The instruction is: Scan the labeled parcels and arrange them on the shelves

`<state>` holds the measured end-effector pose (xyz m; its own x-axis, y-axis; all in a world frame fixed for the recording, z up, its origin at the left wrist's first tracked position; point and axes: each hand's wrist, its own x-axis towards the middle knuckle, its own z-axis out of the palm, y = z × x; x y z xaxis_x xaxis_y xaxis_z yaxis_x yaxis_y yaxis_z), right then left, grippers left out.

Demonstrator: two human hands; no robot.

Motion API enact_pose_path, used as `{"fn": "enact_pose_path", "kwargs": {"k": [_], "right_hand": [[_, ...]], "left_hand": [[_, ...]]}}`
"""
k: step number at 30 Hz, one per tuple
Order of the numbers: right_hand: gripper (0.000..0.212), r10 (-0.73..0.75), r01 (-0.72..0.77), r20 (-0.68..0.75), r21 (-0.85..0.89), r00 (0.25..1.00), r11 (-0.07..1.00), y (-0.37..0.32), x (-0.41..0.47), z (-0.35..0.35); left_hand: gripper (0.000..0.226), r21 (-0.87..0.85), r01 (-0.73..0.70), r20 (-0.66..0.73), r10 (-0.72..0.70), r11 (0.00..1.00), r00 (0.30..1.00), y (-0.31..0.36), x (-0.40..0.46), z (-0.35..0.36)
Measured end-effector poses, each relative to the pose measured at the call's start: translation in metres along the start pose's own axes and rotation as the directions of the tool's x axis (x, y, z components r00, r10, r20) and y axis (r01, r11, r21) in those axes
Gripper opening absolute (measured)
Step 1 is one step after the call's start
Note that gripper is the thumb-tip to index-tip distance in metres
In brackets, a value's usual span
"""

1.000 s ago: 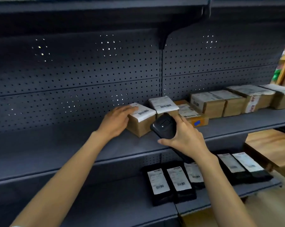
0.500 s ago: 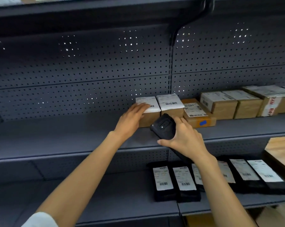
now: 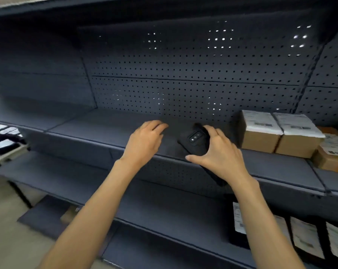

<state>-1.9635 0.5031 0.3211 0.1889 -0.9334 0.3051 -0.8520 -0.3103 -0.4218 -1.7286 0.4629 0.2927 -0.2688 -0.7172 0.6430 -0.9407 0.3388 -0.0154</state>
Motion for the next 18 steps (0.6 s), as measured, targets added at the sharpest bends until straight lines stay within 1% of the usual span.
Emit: {"fn": "enact_pose_path", "kwargs": {"k": [4, 8, 14, 18], "right_hand": [[0.102, -0.161, 0.154, 0.085, 0.09, 0.983, 0.984, -0.095, 0.023, 0.051], [0.101, -0.325, 0.295, 0.178, 0.179, 0.929, 0.939, -0.201, 0.035, 0.116], [0.104, -0.49, 0.406, 0.316, 0.296, 0.813, 0.865, -0.362, 0.035, 0.22], [0.098, -0.571, 0.445, 0.38, 0.372, 0.727, 0.815, -0.45, 0.024, 0.285]], "left_hand": [[0.03, 0.126, 0.208, -0.03, -0.206, 0.97, 0.978, -0.088, -0.075, -0.044], [0.033, 0.256, 0.362, 0.014, -0.378, 0.897, 0.926, -0.181, -0.156, -0.089], [0.042, 0.374, 0.555, 0.076, -0.621, 0.743, 0.78, -0.306, -0.277, -0.154], [0.041, 0.407, 0.66, 0.089, -0.746, 0.632, 0.66, -0.372, -0.358, -0.183]]}}
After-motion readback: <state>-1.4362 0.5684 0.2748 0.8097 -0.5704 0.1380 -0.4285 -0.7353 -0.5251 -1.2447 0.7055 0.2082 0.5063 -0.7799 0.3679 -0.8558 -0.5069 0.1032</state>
